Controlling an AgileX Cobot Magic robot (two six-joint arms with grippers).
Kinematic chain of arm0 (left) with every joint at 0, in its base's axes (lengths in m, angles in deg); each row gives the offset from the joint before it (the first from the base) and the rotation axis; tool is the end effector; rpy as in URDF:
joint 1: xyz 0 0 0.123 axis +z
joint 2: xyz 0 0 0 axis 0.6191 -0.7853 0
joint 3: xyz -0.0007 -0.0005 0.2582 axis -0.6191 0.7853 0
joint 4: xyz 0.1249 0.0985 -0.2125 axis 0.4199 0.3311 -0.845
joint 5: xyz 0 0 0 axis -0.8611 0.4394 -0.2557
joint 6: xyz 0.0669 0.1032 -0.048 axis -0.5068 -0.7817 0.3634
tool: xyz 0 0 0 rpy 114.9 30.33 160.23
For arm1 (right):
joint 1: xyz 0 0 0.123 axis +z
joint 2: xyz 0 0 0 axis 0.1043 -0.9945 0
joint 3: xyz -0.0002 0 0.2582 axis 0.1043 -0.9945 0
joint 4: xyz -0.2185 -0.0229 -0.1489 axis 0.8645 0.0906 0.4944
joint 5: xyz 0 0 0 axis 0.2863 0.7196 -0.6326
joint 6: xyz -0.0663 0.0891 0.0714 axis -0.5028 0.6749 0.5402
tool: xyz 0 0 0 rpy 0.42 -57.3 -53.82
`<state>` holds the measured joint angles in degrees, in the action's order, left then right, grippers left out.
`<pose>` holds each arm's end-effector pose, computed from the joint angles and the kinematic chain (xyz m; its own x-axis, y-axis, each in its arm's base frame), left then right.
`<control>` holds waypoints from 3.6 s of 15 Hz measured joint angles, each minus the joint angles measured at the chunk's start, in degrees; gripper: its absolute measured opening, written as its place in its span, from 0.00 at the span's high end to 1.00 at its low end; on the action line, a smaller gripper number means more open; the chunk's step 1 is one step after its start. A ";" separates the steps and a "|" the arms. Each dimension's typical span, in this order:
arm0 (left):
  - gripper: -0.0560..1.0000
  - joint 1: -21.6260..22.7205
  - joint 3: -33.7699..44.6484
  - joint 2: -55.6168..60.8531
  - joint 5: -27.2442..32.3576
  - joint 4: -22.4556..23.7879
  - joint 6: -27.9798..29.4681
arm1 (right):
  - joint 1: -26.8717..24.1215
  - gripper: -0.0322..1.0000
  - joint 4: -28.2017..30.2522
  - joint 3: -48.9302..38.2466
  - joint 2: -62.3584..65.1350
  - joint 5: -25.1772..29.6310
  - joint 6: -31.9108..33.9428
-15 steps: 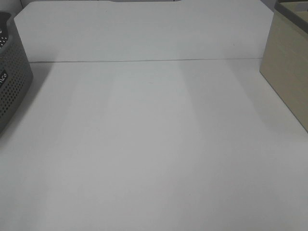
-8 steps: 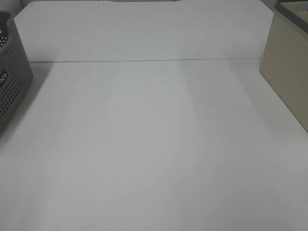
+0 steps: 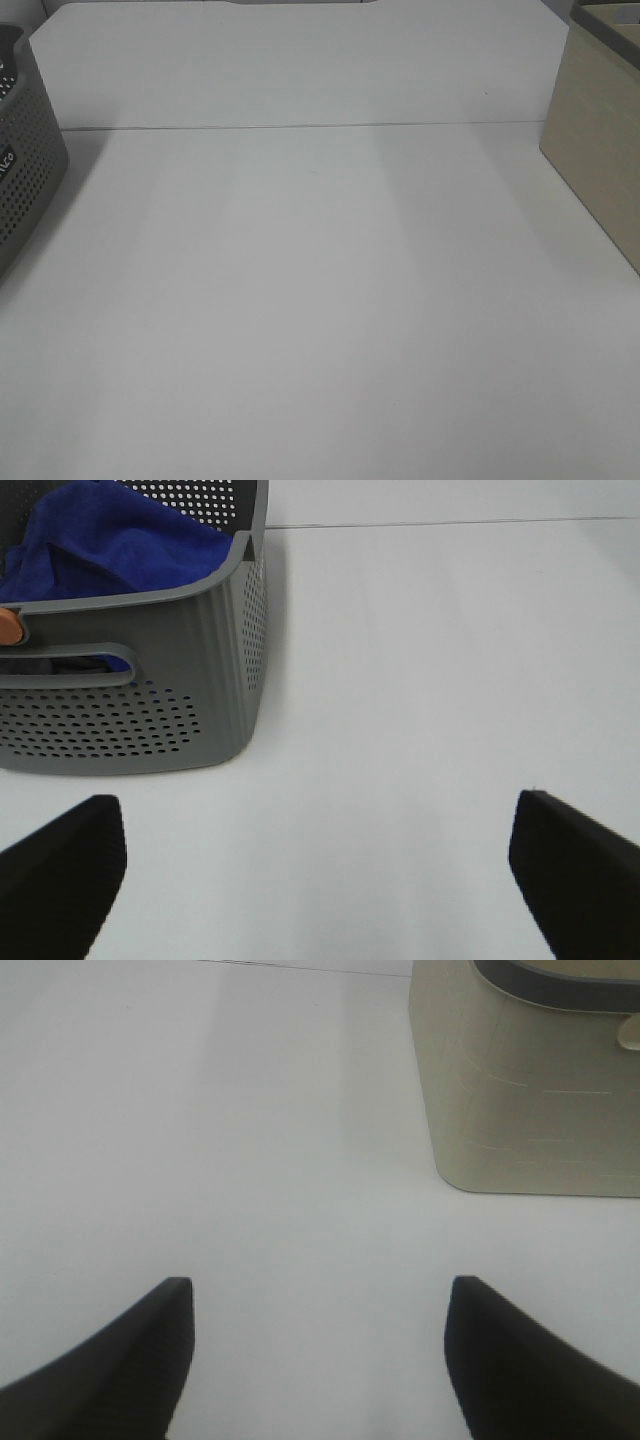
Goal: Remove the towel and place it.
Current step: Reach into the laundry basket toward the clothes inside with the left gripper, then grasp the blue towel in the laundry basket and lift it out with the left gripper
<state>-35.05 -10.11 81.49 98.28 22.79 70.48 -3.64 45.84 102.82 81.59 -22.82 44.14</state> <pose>0.0718 -0.0074 0.2689 -0.4278 -0.0296 -0.9034 0.0203 0.9989 -0.0423 0.0696 0.0046 0.2658 -0.4486 -0.0961 -0.8885 -0.0878 0.9941 -0.0632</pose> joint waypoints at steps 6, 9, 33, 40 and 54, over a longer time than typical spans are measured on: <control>0.01 0.00 -4.58 -8.25 1.78 0.00 -5.21 | 0.00 0.29 0.00 0.00 0.00 0.00 0.00; 0.01 0.00 -12.55 -22.06 1.49 0.00 -20.11 | 0.00 0.29 0.00 0.00 0.00 0.00 0.00; 0.01 8.42 -60.28 -108.86 -9.51 39.25 -54.66 | 0.00 0.29 0.00 0.00 0.00 0.00 0.00; 0.01 8.42 -60.28 -118.83 -14.67 43.26 -55.75 | 0.00 0.29 0.00 0.00 0.00 0.00 0.00; 0.90 8.42 -60.28 -121.75 -14.32 41.20 -51.91 | 0.00 0.29 0.00 0.00 0.00 0.00 0.00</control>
<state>-26.62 -70.39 -40.26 83.95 63.98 18.57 -3.64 45.84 102.82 81.59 -22.82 44.14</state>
